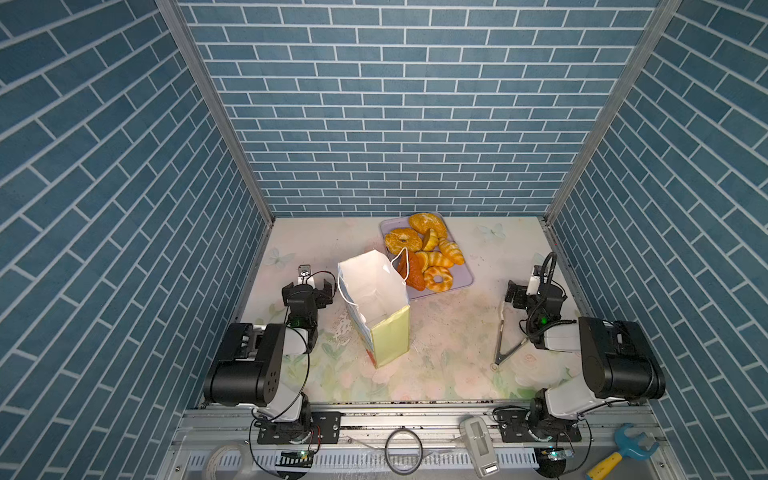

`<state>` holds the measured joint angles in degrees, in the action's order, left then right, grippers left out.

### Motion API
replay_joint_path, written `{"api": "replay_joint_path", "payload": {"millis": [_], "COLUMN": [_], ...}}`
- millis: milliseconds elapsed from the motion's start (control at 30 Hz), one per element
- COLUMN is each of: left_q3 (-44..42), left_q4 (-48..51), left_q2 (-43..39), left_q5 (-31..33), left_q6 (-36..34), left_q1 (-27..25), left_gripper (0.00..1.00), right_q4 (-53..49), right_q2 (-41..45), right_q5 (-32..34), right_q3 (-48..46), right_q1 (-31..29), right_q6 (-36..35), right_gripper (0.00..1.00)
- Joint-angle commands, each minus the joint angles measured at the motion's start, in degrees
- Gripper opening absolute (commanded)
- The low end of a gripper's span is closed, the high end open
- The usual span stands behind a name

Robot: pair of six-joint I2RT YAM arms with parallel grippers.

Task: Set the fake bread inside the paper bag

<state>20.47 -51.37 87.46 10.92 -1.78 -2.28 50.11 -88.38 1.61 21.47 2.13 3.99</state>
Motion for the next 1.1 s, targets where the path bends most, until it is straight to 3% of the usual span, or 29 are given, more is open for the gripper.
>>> {"api": "replay_joint_path", "payload": {"millis": [0,467,1067], "left_q3": [0.25,0.39,0.55], "left_q4": [-0.99,-0.65,-0.34], "left_q2": [0.08,0.17,0.17], "left_q5": [0.60,0.43,0.43], "left_q6": [0.07,-0.24,-0.25], "left_q1": [-0.29,-0.36,-0.35], "left_gripper": [1.00,1.00,1.00], "right_q4": [0.37,0.78,0.69], "right_q2": [-0.02,-0.07,-0.05], "right_q5": [-1.61,4.12,3.85], "right_q3": [0.69,0.59,0.59], "right_q1": [-0.18,0.00,-0.02], "right_q6": [-2.23,-0.17,-0.02], "right_gripper": [0.99,0.99,0.99]}}
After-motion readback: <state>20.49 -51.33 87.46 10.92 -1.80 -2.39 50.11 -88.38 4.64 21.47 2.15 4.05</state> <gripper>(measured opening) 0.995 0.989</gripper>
